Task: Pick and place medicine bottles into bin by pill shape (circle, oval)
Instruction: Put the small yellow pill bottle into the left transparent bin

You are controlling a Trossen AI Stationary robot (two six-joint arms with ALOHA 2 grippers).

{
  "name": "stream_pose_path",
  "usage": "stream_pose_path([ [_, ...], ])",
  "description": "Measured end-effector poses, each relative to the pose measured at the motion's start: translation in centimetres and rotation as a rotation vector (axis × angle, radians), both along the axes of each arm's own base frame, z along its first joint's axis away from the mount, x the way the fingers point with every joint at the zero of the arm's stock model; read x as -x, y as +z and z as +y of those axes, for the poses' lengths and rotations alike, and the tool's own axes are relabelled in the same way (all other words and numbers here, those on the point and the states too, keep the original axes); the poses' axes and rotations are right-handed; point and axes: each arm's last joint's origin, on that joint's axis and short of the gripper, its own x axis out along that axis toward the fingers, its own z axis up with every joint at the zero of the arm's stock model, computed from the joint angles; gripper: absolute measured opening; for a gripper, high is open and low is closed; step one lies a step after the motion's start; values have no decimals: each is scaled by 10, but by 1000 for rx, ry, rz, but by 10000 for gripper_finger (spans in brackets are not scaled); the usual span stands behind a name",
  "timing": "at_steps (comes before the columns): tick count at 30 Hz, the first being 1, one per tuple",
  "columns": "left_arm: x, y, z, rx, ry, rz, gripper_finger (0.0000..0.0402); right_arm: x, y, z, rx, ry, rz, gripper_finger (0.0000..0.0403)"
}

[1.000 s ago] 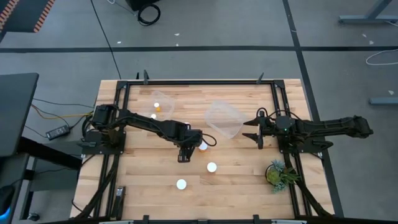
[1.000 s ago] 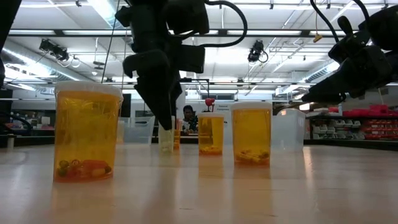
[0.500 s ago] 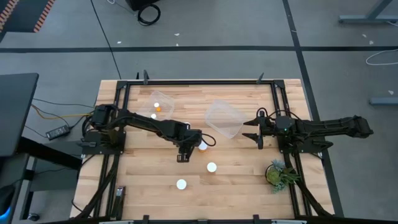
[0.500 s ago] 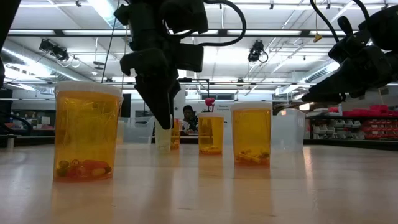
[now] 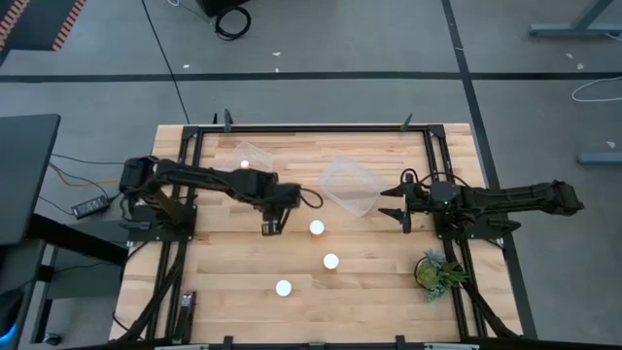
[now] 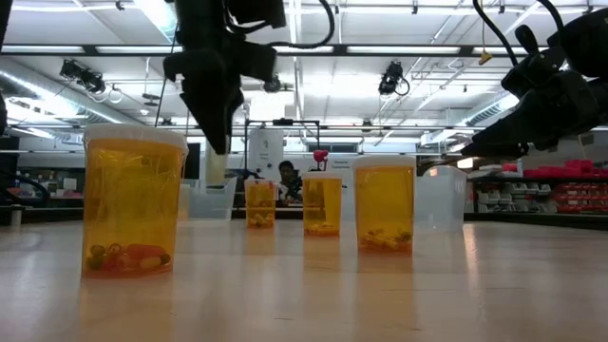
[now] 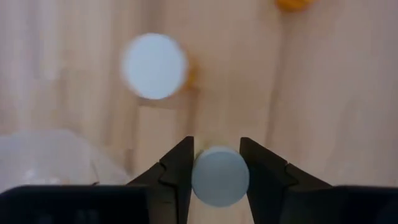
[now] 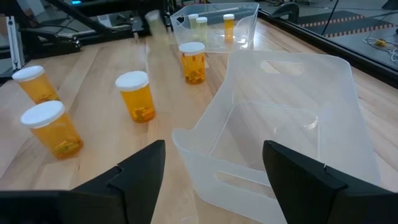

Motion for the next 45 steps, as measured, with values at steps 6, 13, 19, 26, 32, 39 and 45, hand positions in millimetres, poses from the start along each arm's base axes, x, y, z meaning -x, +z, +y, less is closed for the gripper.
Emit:
stream_pose_path([
  [6,16,21,23,-96,67,-16,131,0,0,0,0,0,4,276],
  [13,32,35,58,-159,144,-28,122,0,-1,0,-1,2,9,276],
  [19,41,36,91,-179,201,-4,132,0,-1,0,-2,3,13,276],
  [26,49,38,126,-173,284,-54,124,0,-1,0,-2,3,14,276],
  [32,51,32,142,-139,336,-62,131,0,-1,0,-2,3,13,276],
  [39,50,16,143,-95,348,-73,126,0,-1,0,-2,3,13,276],
  [45,59,-24,142,-104,306,-47,134,0,-1,0,-1,3,13,276],
])
